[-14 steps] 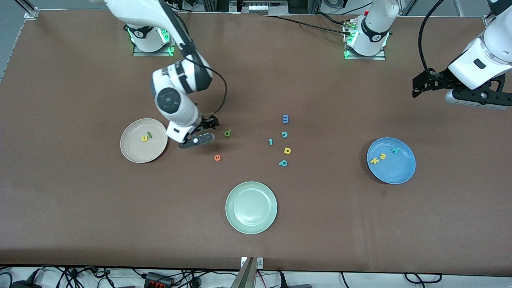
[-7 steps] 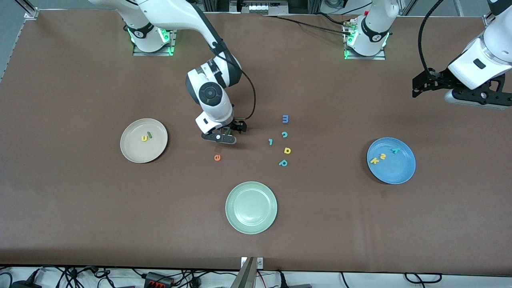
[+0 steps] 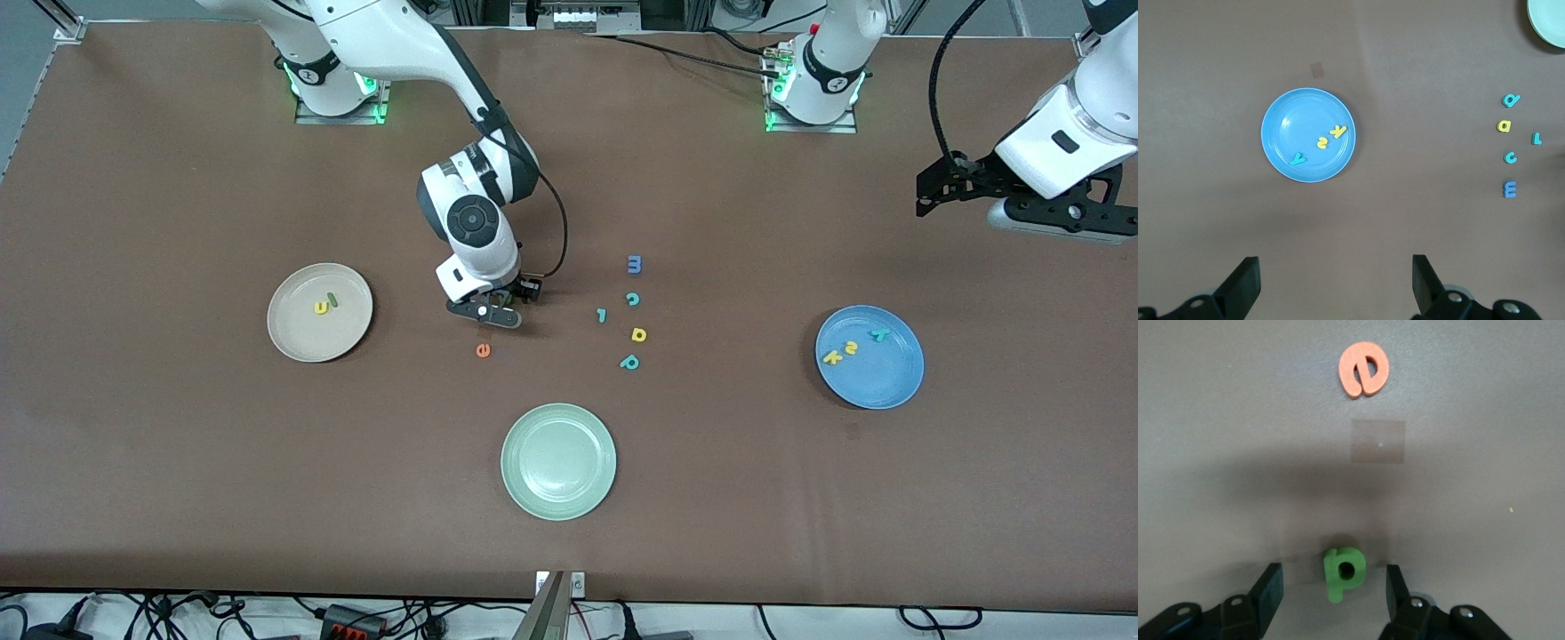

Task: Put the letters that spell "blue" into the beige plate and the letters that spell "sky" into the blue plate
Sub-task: 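Grasp the green p with the right gripper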

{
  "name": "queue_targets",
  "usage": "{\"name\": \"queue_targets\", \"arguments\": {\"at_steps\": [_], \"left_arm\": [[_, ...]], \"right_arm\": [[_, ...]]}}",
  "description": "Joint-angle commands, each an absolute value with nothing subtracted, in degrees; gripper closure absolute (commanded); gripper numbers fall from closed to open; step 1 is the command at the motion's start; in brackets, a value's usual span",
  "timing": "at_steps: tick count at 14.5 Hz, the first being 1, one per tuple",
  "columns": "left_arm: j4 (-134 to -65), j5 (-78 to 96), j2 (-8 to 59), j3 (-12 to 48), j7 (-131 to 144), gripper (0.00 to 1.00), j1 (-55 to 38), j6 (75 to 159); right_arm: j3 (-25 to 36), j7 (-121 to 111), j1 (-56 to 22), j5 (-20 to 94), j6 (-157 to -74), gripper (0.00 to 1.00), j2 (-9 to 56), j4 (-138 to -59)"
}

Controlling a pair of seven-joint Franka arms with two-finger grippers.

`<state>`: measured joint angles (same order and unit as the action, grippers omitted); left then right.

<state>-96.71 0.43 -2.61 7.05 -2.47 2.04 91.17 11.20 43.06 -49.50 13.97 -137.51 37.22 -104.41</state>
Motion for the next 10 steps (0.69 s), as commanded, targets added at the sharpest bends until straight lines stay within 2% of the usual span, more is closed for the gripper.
{"name": "queue_targets", "arguments": {"at_steps": [1,2,6,10], "left_arm": [[-95.80,0.09,-2.20,7.03,-3.16,0.00,1.76,91.14],[-95.89,0.09,-2.20,7.03,-3.25,0.00,1.84,91.14],[-95.80,0.09,-2.29,7.03,-3.16,0.00,1.85,90.88],[-95.80,0.09,-2.29,7.12,-3.16,0.00,1.85,90.88]], "right_arm": [[11.16,43.42,-49.48,14.77,-136.85,0.42,37.71,-103.45],[11.16,43.24,-49.48,14.68,-136.85,0.47,37.71,-103.45],[11.16,43.07,-49.40,14.77,-136.85,0.53,37.71,-103.45],[11.16,42.89,-49.22,14.68,-136.85,0.65,37.88,-103.54]]}}
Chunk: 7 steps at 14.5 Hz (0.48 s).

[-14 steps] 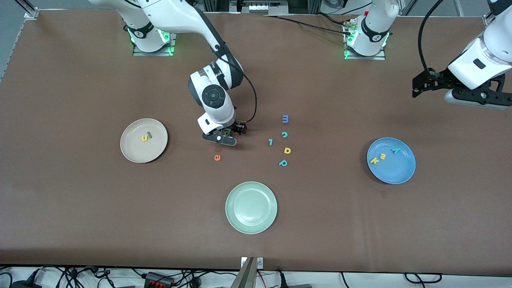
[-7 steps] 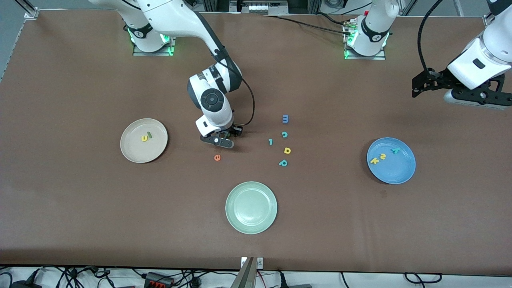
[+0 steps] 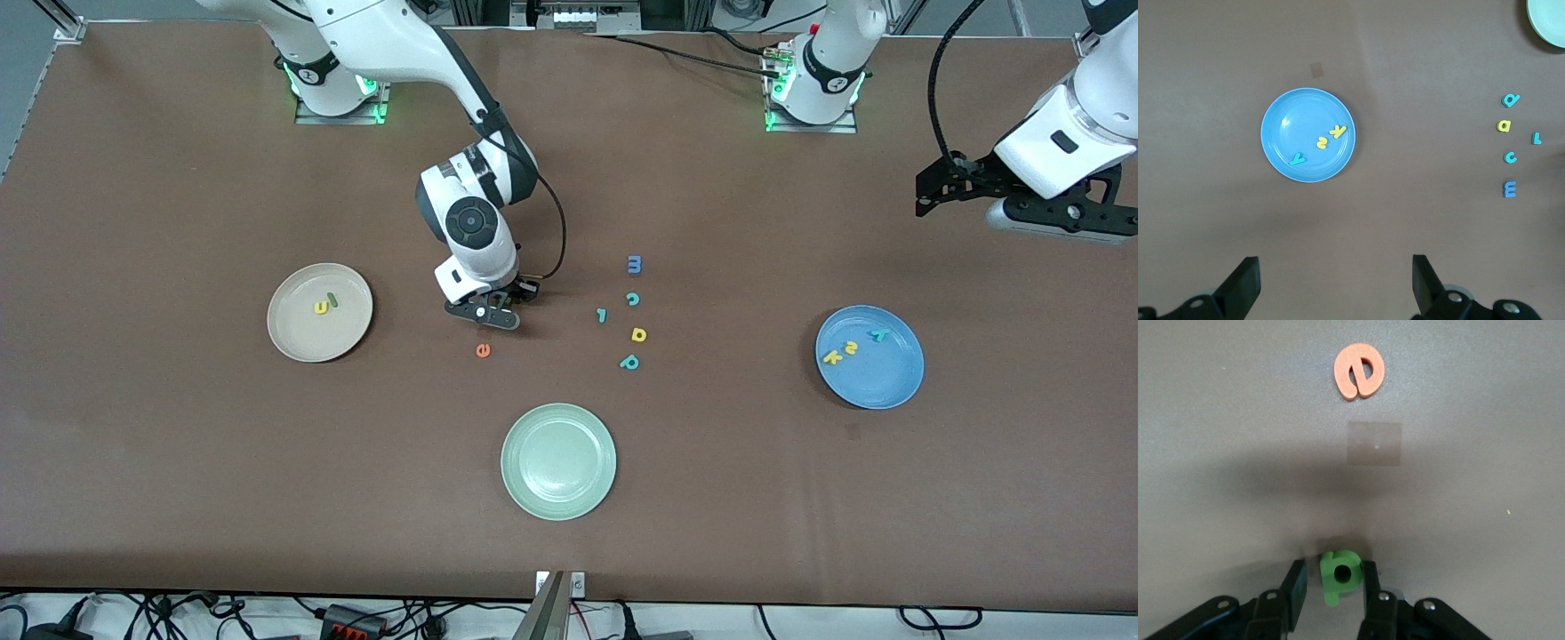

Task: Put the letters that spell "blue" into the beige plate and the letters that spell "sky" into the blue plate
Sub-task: 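Grasp the green p with the right gripper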

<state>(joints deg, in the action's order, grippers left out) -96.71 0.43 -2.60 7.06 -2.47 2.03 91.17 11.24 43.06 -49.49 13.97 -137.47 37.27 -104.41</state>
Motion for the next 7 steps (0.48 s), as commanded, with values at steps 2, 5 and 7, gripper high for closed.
{"name": "queue_targets", "arguments": {"at_steps": [2,5,7], "left_arm": [[-95.80,0.09,-2.29,7.12,-3.16,0.00,1.85,90.88],[-95.89,0.09,-2.29,7.03,-3.25,0.00,1.93,90.88],[-95.89,0.09,-2.29,7.03,-3.25,0.00,2.11,90.79]], "right_arm": [[11.16,42.80,-49.22,14.77,-136.85,0.71,38.23,-103.62],[11.16,42.63,-49.04,14.76,-136.85,0.84,38.15,-103.62],[11.34,42.54,-48.78,14.77,-136.85,0.92,37.88,-103.45]]}}
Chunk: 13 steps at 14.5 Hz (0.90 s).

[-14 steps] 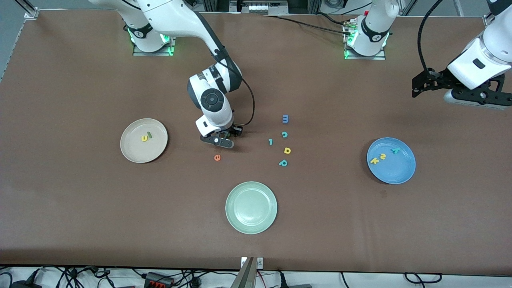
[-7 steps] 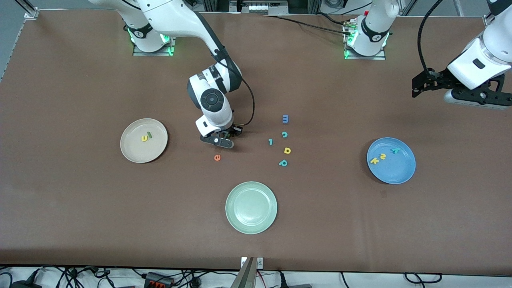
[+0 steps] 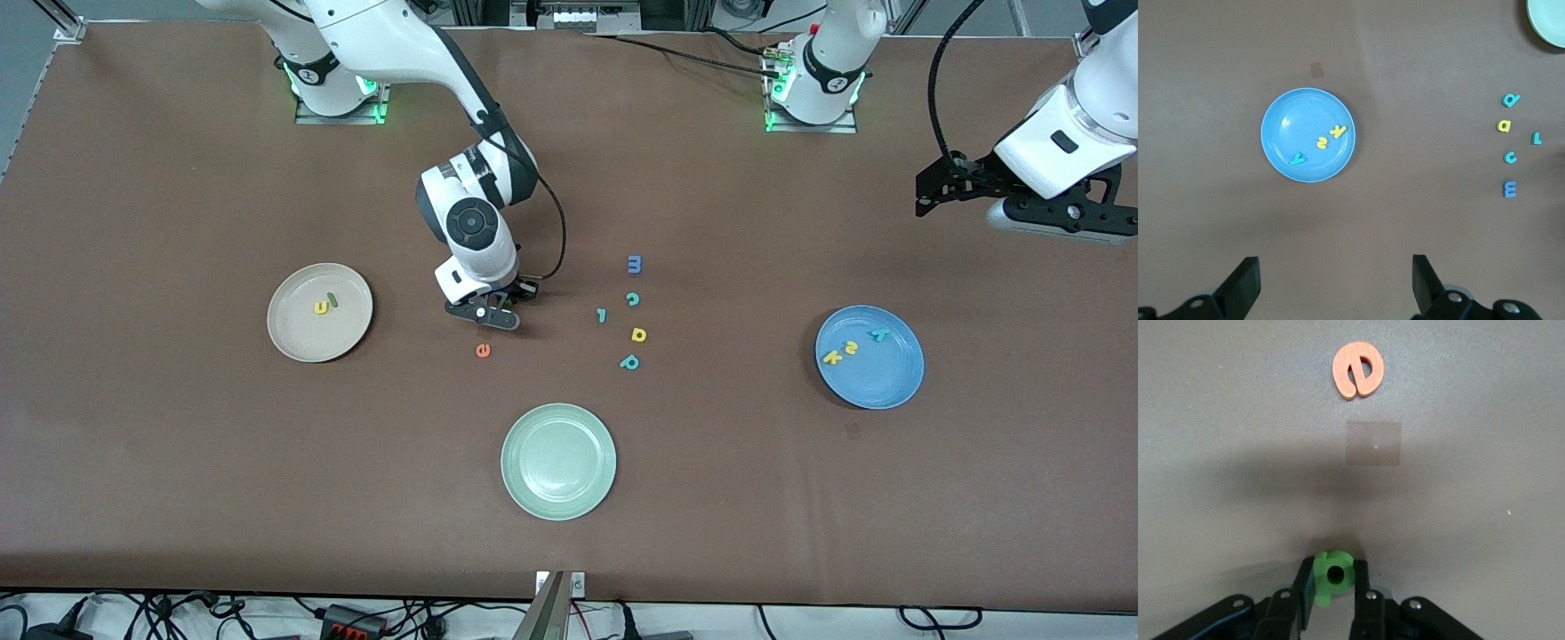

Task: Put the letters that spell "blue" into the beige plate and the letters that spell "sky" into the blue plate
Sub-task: 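Carry the green p to the beige plate and release it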

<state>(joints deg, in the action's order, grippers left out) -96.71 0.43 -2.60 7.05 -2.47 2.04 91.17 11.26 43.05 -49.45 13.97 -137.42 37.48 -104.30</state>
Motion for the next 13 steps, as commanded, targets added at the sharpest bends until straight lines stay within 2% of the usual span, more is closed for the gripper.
{"name": "queue_targets", "arguments": {"at_steps": [1,4,8,11,13], "left_arm": [[-95.80,0.09,-2.29,7.03,-3.16,0.00,2.02,90.79],[-95.80,0.09,-2.29,7.03,-3.25,0.00,2.02,90.79],[-95.80,0.09,-2.29,7.03,-3.16,0.00,2.02,90.70],[-95.80,0.09,-2.29,7.03,-3.16,0.00,2.02,90.70],[-95.80,0.09,-2.29,7.03,-3.16,0.00,2.02,90.70]], "right_arm": [[11.60,42.54,-48.52,14.77,-136.76,0.92,37.53,-103.45],[13.96,40.70,-45.88,14.15,-131.95,0.92,34.11,-103.71],[24.41,26.85,-45.79,14.15,-119.65,0.92,30.33,-104.85],[30.92,15.85,-45.70,14.24,-119.00,0.92,28.57,-109.84],[31.55,13.28,-44.48,14.24,-119.27,0.92,28.04,-112.57]]}}
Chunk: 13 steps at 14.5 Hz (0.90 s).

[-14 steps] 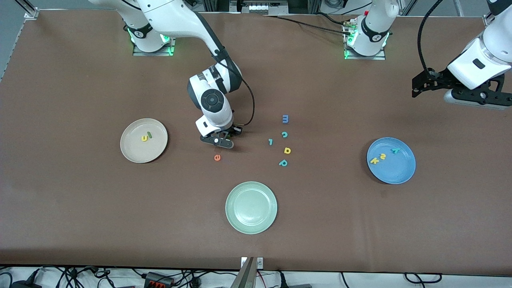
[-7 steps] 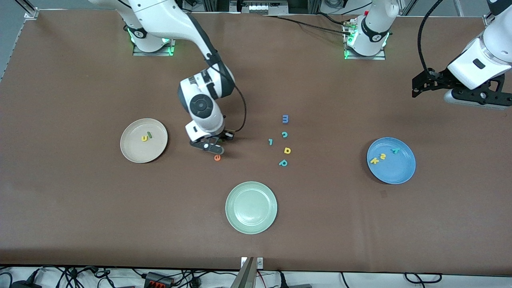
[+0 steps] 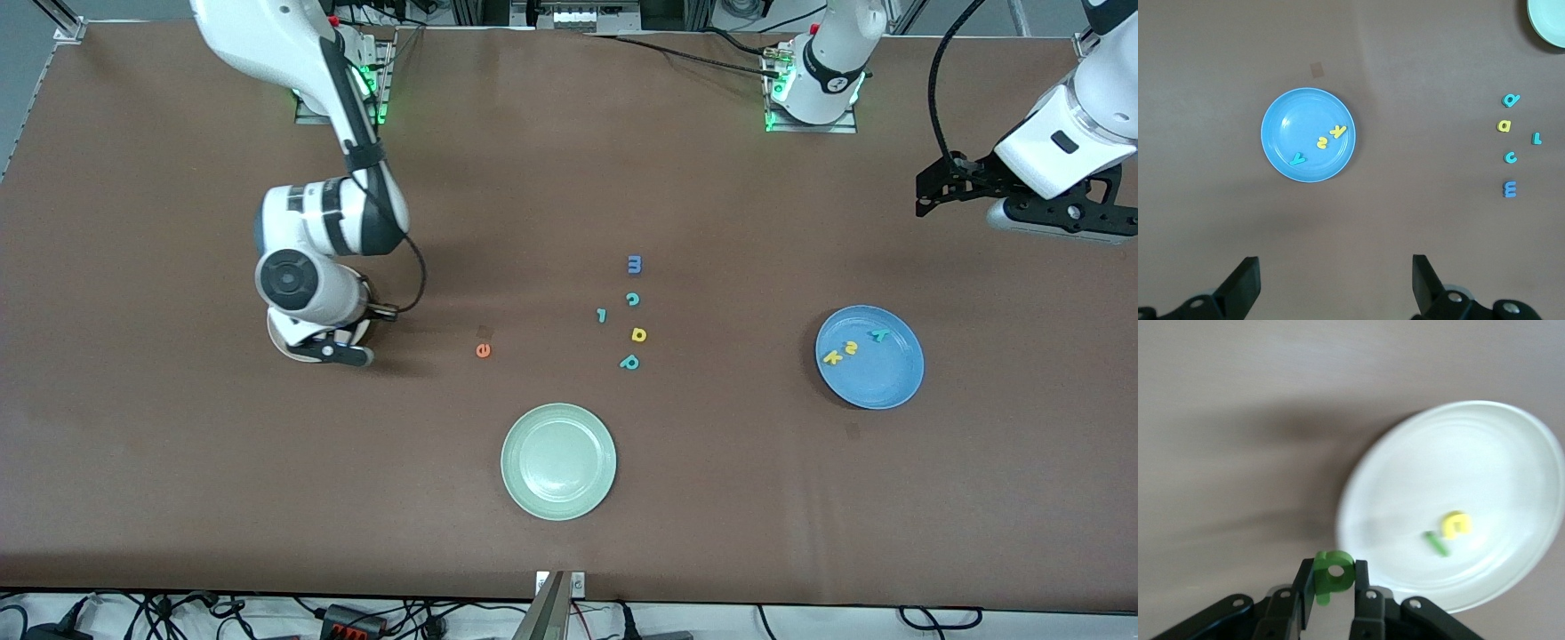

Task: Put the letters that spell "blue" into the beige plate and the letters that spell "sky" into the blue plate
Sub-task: 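Carry the green p to the beige plate and release it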

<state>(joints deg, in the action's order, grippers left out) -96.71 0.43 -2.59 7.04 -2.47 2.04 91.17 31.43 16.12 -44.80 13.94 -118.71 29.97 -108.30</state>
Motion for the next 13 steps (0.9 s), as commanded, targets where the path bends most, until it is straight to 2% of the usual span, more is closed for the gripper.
{"name": "queue_targets", "arguments": {"at_steps": [1,5,6,7,8,11,13], "left_arm": [[-95.80,0.09,-2.29,7.03,-3.25,0.00,2.02,90.70],[-95.80,0.09,-2.29,7.03,-3.16,0.00,1.93,90.79],[-95.80,0.09,-2.29,7.03,-3.16,0.00,2.02,90.70],[-95.80,0.09,-2.29,7.03,-3.25,0.00,2.02,90.70],[-95.80,0.09,-2.29,7.03,-3.25,0.00,2.02,90.70],[-95.80,0.09,-2.29,7.03,-3.25,0.00,2.02,90.70],[-95.80,0.09,-2.29,7.03,-3.25,0.00,2.02,90.70]], "right_arm": [[31.55,11.97,-43.69,14.24,-119.53,0.92,27.78,-113.81],[31.55,9.32,-42.45,14.59,-124.09,0.90,28.04,-118.21],[31.47,9.49,-42.54,14.94,-124.19,0.85,28.21,-118.21],[31.46,10.36,-42.63,15.55,-124.19,0.51,28.21,-118.04],[31.46,10.89,-42.89,16.77,-123.67,0.01,28.13,-117.52],[31.12,13.26,-43.42,17.75,-122.96,0.00,27.77,-113.14],[28.32,15.64,-43.85,17.93,-123.83,0.00,28.56,-108.66]]}}
